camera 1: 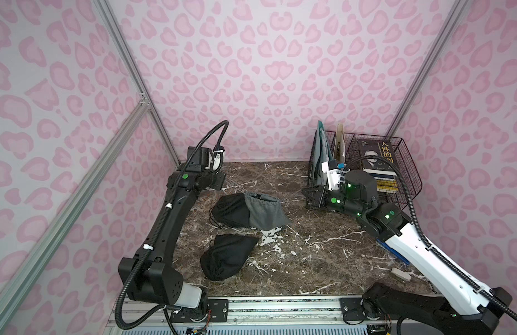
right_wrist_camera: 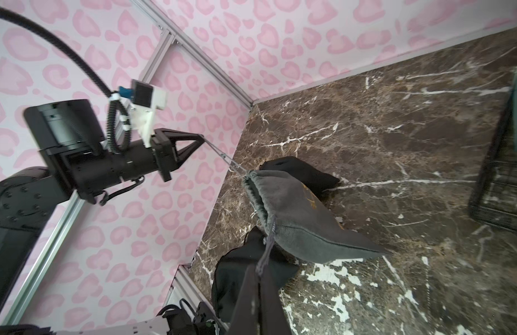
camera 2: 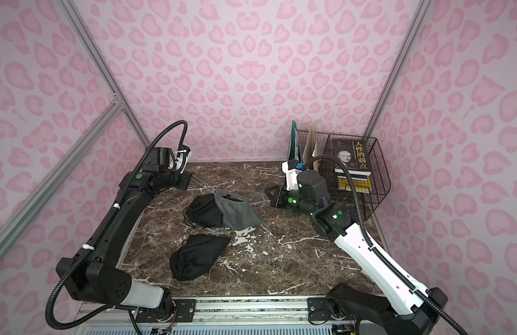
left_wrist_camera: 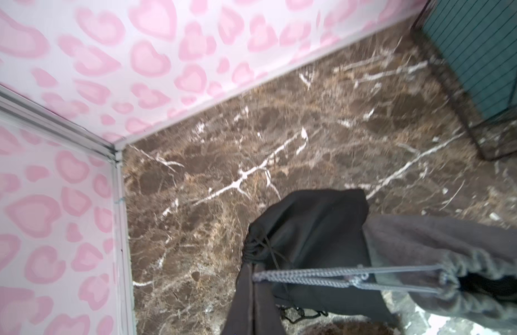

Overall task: Pack away hair dryers
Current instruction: Pull the drawstrings on both sides of the drawstring bag.

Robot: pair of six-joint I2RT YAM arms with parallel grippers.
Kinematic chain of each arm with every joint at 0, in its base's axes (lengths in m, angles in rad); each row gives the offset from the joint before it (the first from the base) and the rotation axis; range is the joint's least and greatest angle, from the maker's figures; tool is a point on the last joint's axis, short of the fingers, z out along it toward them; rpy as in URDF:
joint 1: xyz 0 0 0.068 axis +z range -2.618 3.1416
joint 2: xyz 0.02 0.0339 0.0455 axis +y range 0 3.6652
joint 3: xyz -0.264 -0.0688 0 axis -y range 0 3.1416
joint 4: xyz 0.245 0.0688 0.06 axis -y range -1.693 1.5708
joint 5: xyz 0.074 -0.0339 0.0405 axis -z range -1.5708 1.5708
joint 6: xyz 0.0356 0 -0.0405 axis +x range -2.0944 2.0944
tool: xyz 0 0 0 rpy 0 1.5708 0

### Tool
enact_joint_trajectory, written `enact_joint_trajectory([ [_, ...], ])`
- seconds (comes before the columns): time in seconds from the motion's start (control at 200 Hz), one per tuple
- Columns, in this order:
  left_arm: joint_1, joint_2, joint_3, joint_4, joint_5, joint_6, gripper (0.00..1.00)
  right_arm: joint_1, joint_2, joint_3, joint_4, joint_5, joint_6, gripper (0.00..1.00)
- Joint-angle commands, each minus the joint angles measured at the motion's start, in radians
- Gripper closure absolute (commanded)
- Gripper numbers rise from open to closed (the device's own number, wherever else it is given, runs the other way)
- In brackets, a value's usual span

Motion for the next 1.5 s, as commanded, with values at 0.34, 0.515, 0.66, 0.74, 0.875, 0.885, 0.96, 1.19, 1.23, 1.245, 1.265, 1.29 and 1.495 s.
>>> enact_joint_trajectory([
  [0.34,-0.016,-0.066,0.153,0.017,-0.145,-0.051,0.98,-0.155,-0.156,-0.11,-0.042,0.179,0.041,1.0],
  [0.515,-0.017,-0.076,0.174,0.022,-0.184,-0.049,0.98,-0.253,-0.193,-0.115,-0.125,0.202,-0.002,1.0],
  [0.66,-0.017,-0.093,0.155,0.041,-0.219,-0.044,0.98,-0.362,-0.241,-0.147,-0.16,0.167,-0.031,1.0],
  [0.74,-0.015,-0.103,0.134,0.062,-0.254,-0.037,0.98,-0.414,-0.258,-0.165,-0.175,0.14,-0.047,1.0],
  [0.875,-0.003,-0.107,0.113,0.084,-0.295,-0.027,0.98,-0.498,-0.283,-0.201,-0.187,0.101,-0.073,1.0],
  [0.885,-0.001,-0.108,0.111,0.085,-0.296,-0.027,0.98,-0.503,-0.285,-0.203,-0.188,0.099,-0.074,1.0],
  [0.96,0.008,-0.108,0.098,0.095,-0.305,-0.024,0.98,-0.552,-0.293,-0.225,-0.191,0.071,-0.09,1.0],
  [1.19,0.044,-0.116,0.047,0.127,-0.32,-0.015,0.98,-0.695,-0.319,-0.272,-0.204,-0.005,-0.134,1.0],
  [1.23,0.049,-0.118,0.039,0.13,-0.321,-0.013,0.98,-0.717,-0.321,-0.274,-0.209,-0.018,-0.143,1.0],
  [1.245,0.051,-0.119,0.035,0.131,-0.322,-0.013,0.98,-0.724,-0.32,-0.274,-0.21,-0.022,-0.146,1.0],
  [1.265,0.052,-0.12,0.032,0.133,-0.32,-0.013,0.98,-0.732,-0.321,-0.276,-0.213,-0.027,-0.151,1.0],
  [1.29,0.054,-0.121,0.026,0.134,-0.319,-0.013,0.98,-0.743,-0.322,-0.276,-0.216,-0.031,-0.156,1.0],
  [1.495,0.06,-0.127,0.004,0.142,-0.321,-0.012,0.98,-0.773,-0.322,-0.282,-0.221,-0.049,-0.178,1.0],
])
